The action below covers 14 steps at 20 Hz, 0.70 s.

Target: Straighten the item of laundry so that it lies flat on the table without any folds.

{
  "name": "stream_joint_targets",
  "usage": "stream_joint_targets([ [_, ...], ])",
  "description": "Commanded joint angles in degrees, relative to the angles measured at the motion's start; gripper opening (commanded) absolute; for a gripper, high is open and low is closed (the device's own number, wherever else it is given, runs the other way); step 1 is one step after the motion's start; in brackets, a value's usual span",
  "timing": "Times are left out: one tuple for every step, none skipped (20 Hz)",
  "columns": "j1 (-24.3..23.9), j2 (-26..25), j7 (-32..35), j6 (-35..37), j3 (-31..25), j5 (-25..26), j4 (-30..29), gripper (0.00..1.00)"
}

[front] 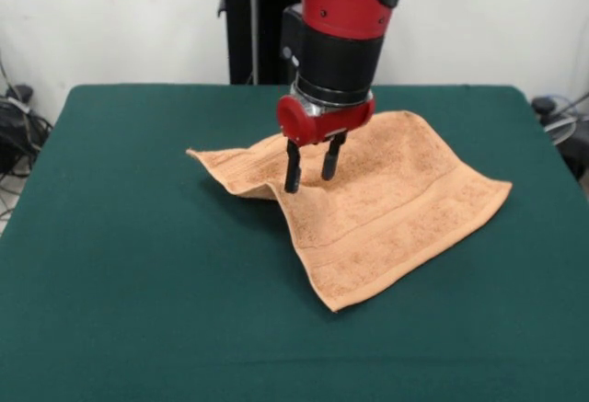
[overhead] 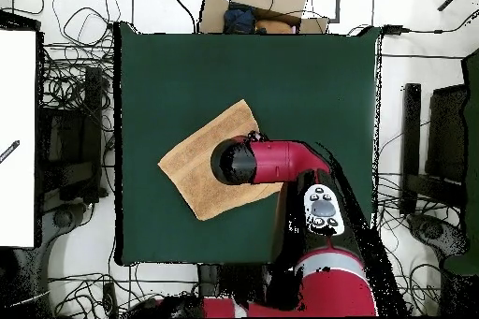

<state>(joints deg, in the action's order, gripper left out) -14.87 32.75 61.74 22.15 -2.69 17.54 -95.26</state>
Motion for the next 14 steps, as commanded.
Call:
stream_joint_targets([
  [-1.5, -2.6, 11.3, -5.0, -1.5, 0.8, -6.2, 1.0],
  [-1.6, -2.8, 11.2, -5.3, -1.5, 0.8, -6.3, 1.0],
  [-1.7, -3.2, 11.2, -5.7, -1.5, 0.9, -6.3, 1.0],
  [-1.7, -3.6, 11.2, -6.1, -1.4, 1.0, -6.3, 1.0],
  [-1.7, -4.1, 11.4, -6.8, -1.3, 1.1, -6.3, 1.0],
  [-1.6, -4.7, 11.5, -7.5, -1.1, 1.3, -6.1, 1.0],
  [-1.6, -5.3, 11.6, -8.1, -1.0, 1.4, -5.9, 1.0],
  [-1.5, -5.8, 11.7, -8.7, -0.9, 1.5, -5.8, 1.0],
  [-1.4, -6.3, 11.8, -9.2, -0.7, 1.5, -5.6, 1.0],
  [-1.3, -6.8, 12.0, -9.7, -0.6, 1.5, -5.4, 1.0],
  [-1.3, -7.0, 11.9, -10.1, -0.5, 1.6, -5.5, 1.0],
  [-1.3, -7.1, 11.9, -10.4, -0.5, 1.6, -5.5, 1.0],
  [-1.4, -7.2, 11.8, -10.6, -0.4, 1.6, -5.6, 1.0],
  [-1.5, -7.3, 11.7, -10.9, -0.4, 1.7, -5.7, 1.0],
])
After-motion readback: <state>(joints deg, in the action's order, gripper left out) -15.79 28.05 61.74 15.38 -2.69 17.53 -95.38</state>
